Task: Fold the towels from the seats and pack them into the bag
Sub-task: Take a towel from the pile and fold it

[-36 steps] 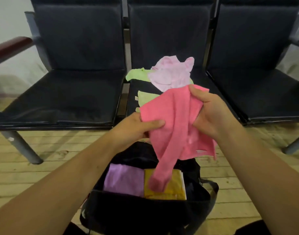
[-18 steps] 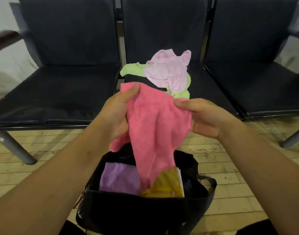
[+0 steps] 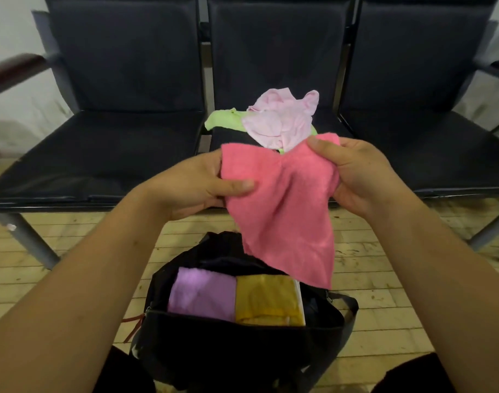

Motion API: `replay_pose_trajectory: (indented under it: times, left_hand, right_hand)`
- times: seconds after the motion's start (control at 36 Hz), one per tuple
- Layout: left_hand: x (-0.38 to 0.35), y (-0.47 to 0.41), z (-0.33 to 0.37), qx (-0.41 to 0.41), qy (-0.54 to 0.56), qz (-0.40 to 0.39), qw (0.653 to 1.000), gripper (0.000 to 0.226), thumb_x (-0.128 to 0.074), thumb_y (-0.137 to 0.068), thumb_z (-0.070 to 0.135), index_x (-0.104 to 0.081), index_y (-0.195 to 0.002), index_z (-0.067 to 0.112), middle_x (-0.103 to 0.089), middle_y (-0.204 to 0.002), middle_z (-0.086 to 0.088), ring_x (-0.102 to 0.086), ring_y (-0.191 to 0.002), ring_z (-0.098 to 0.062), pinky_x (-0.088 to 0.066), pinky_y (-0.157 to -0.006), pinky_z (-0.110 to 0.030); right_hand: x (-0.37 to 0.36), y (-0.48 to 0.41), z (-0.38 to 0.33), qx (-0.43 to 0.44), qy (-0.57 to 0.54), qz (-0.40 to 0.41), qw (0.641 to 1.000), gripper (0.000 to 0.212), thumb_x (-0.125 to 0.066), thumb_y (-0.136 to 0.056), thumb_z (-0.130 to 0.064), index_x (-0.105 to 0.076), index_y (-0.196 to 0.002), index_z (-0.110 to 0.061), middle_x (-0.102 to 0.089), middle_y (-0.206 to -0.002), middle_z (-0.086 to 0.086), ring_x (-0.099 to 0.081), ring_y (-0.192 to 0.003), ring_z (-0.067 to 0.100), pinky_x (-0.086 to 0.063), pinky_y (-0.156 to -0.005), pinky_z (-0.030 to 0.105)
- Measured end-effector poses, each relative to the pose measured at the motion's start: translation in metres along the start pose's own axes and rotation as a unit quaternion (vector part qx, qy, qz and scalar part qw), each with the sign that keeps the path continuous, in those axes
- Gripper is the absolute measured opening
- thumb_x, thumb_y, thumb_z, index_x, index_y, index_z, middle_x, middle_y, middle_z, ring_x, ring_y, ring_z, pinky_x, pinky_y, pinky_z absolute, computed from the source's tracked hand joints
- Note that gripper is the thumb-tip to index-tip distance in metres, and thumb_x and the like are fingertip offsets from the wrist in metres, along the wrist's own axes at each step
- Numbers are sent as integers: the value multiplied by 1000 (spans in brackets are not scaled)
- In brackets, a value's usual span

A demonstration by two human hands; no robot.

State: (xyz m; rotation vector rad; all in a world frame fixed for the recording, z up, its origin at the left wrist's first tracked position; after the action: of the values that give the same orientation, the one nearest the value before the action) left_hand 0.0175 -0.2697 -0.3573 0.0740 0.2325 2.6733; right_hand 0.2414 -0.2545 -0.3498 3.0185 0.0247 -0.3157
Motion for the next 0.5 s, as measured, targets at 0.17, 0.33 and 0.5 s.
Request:
replay_pose_trajectory:
  times: [0.17, 0.33, 0.5]
  left_hand:
    - [5, 0, -5, -36, -1, 101, 994, 42, -73, -74, 17, -69, -115, 8, -75, -109, -7, -71, -104, -20, -59, -87, -33]
    - [12, 6, -2, -65, -37, 177, 981, 31, -70, -85, 25, -72, -112, 11, -76, -106, -6, -72, -101, -21, -55, -94, -41]
    - [17, 13, 3, -65, -105, 150, 981, 23, -62, -93, 11, -70, -115, 14, -77, -103, -1, -72, -98, -15, -55, -86, -31]
  right_hand:
    - [12, 3, 8, -49, 23, -16, 998, 24, -71, -91, -18, -74, -106, 1, -75, -102, 14, -72, -87, 22, -60, -80, 37]
    - [9, 14, 4, -79, 9, -132, 988, 31, -58, -93, -8, -67, -121, 3, -74, -110, 15, -73, -90, 21, -59, -68, 31]
    - [15, 8, 6, -20, 65, -80, 994, 26, -63, -92, -3, -68, -118, 2, -74, -112, 17, -73, -97, 25, -60, -75, 30]
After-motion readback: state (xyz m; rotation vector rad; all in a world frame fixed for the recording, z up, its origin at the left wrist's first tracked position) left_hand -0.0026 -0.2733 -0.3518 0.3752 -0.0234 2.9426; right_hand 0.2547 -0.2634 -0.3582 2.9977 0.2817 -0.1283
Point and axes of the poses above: each hand's wrist, its own y-axis away from the middle knuckle, its own x-axis out of the back of the hand, z = x × y, the point moved 3 cm from there along -y, towards the middle knuckle
